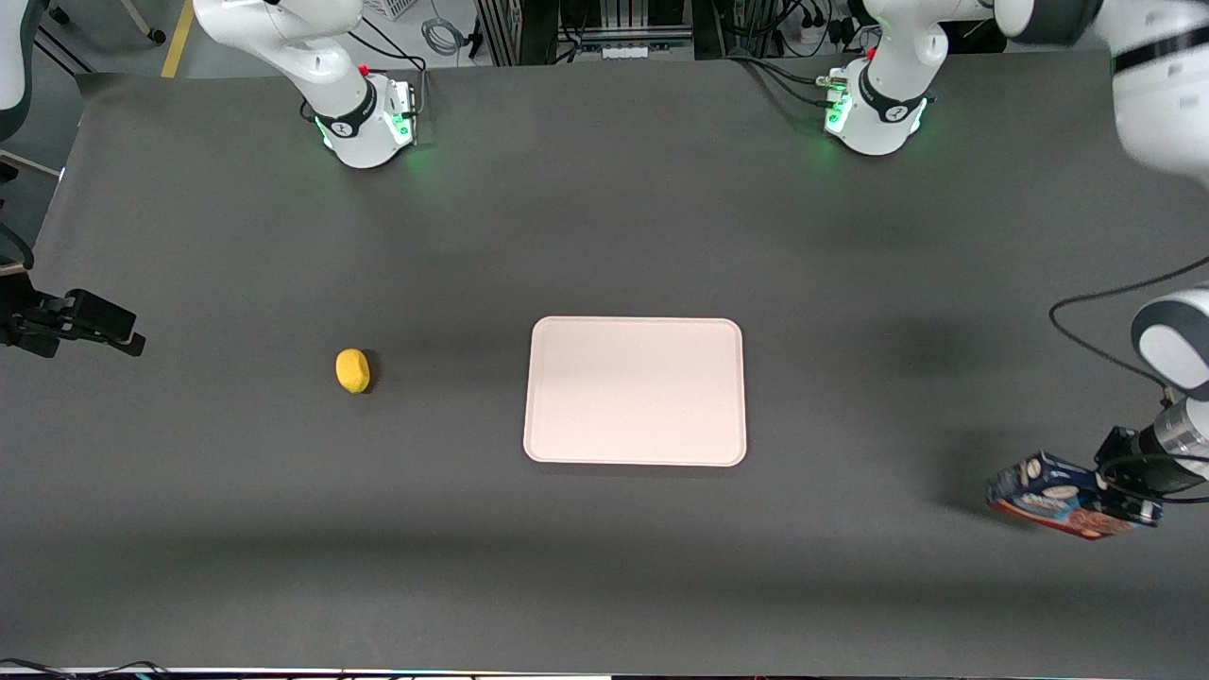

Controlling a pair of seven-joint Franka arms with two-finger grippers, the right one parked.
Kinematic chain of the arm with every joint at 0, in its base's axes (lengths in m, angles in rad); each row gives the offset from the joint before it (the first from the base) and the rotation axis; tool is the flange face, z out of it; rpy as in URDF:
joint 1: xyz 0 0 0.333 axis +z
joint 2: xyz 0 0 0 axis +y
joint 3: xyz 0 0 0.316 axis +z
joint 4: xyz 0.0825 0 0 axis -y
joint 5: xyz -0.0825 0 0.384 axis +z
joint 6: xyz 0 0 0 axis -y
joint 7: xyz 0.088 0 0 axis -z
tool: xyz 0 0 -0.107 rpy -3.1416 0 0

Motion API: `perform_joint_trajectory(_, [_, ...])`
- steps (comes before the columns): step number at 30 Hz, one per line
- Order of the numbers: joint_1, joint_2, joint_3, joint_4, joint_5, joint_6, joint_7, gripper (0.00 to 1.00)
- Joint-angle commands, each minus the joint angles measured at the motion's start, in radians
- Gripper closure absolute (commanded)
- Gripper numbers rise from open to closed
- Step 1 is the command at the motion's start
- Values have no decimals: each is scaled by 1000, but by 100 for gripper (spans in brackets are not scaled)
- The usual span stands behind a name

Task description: Place cookie box on tray

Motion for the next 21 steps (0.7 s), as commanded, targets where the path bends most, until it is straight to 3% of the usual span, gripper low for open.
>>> perform_joint_trajectory(1, [-99, -196, -12, -117, 120, -165, -81, 100])
perform_joint_trajectory(8, [-127, -297, -251, -128, 242, -331, -314, 100])
perform_joint_trajectory(13, [-144, -302, -403, -151, 269, -346, -520, 100])
perform_joint_trajectory(21, [-295, -285, -439, -286, 284, -205, -566, 100])
